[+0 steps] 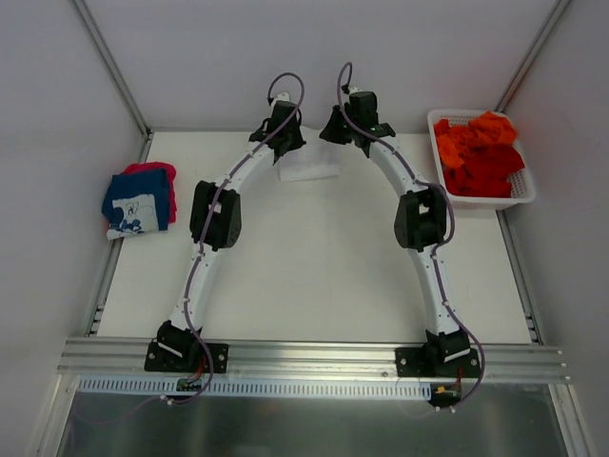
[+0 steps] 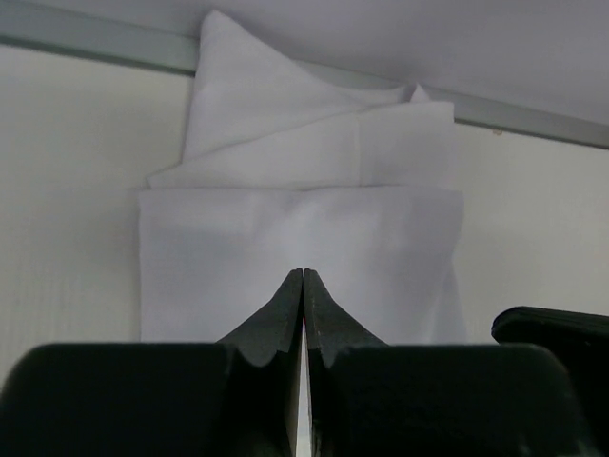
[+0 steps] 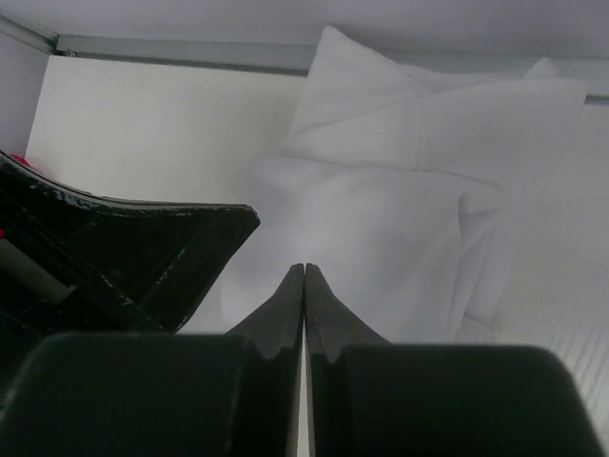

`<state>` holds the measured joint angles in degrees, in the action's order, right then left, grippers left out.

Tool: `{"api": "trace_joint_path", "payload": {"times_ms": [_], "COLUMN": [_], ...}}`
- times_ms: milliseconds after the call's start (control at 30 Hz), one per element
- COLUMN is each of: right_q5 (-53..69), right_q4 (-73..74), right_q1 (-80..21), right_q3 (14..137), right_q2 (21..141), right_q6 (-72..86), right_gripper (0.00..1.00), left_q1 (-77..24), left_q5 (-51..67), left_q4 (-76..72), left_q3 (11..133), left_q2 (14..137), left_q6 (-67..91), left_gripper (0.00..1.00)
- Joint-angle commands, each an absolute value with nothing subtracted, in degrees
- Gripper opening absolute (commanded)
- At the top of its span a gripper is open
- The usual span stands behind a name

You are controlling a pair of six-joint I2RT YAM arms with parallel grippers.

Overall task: Fold and stack the t-shirts
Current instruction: Fold the tshirt

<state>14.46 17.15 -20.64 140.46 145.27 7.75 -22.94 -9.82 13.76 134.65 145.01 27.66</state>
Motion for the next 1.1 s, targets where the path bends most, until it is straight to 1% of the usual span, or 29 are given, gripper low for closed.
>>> {"api": "trace_joint_path", "payload": {"times_ms": [0,200,333,433,467,500,533,567,600,700,733,767,800,833,867,933,1033,1067], "right_q5": [18.9,20.9,18.3,15.2,14.4,12.0,10.5,9.5,8.3,6.6,6.4,6.5,6.5,6.2,6.1,4.4,1.9,0.4], "right_q4": [19.7,26.4,34.3,37.4,37.4,37.1,35.5,34.3,33.3,28.6,26.1,24.7,21.9,20.7,19.4,17.0,15.7,15.9], "right_q1": [-19.7,-20.3,-21.9,-23.6,-24.3,-25.7,-26.4,-27.2,-28.6,-30.6,-31.0,-31.7,-32.2,-32.6,-33.7,-35.0,-39.0,-39.8], "right_q3": [143.0,138.3,136.7,131.4,128.7,122.5,118.9,115.1,108.0,97.4,90.9,87.5,84.2,77.8,74.8,67.1,59.4,57.8], "right_q2": [149.8,149.7,149.0,146.7,143.6,141.7,139.7,135.5,133.5,126.5,124.8,121.4,119.6,117.5,115.6,109.9,102.9,101.3], "right_q6": [12.1,13.7,11.4,9.8,8.5,8.0,7.4,7.2,7.4,9.1,9.7,10.5,11.0,11.5,12.1,13.6,15.7,16.2], "right_gripper": [0.01,0.0,0.0,0.01,0.0,0.0,0.0,0.0,0.0,0.0,0.0,0.0,0.0,0.0,0.0,0.0,0.0,0.0], "left_q1": [-21.4,-21.7,-22.7,-23.4,-24.0,-24.5,-25.0,-25.7,-27.0,-30.1,-30.8,-31.5,-32.9,-33.9,-34.8,-37.6,-41.5,-42.4], "left_q5": [-3.2,-2.1,-2.4,-2.8,-3.4,-3.9,-4.4,-5.3,-5.9,-10.4,-10.5,-9.9,-9.7,-10.1,-11.7,-13.0,-14.0,-14.0], "left_q4": [14.5,17.8,21.9,24.7,25.0,25.0,25.0,25.1,25.2,25.3,25.3,25.2,25.1,25.1,25.1,24.4,23.5,23.2], "left_q3": [134.7,127.4,125.9,122.1,120.5,116.8,115.0,113.1,108.9,99.2,96.9,91.9,89.5,86.9,81.9,76.8,67.3,61.9], "left_q2": [146.9,144.7,144.1,142.8,142.1,140.4,139.6,138.6,137.5,131.0,129.7,128.4,125.6,124.3,122.8,118.4,112.9,111.4], "left_q6": [32.4,35.9,36.6,37.5,37.8,38.1,38.2,38.3,38.8,41.5,42.3,42.9,43.6,44.7,45.4,47.9,51.4,52.5], "left_gripper": [0.0,0.0,0.0,0.0,0.0,0.0,0.0,0.0,0.0,0.0,0.0,0.0,0.0,0.0,0.0,0.0,0.0,0.0]}}
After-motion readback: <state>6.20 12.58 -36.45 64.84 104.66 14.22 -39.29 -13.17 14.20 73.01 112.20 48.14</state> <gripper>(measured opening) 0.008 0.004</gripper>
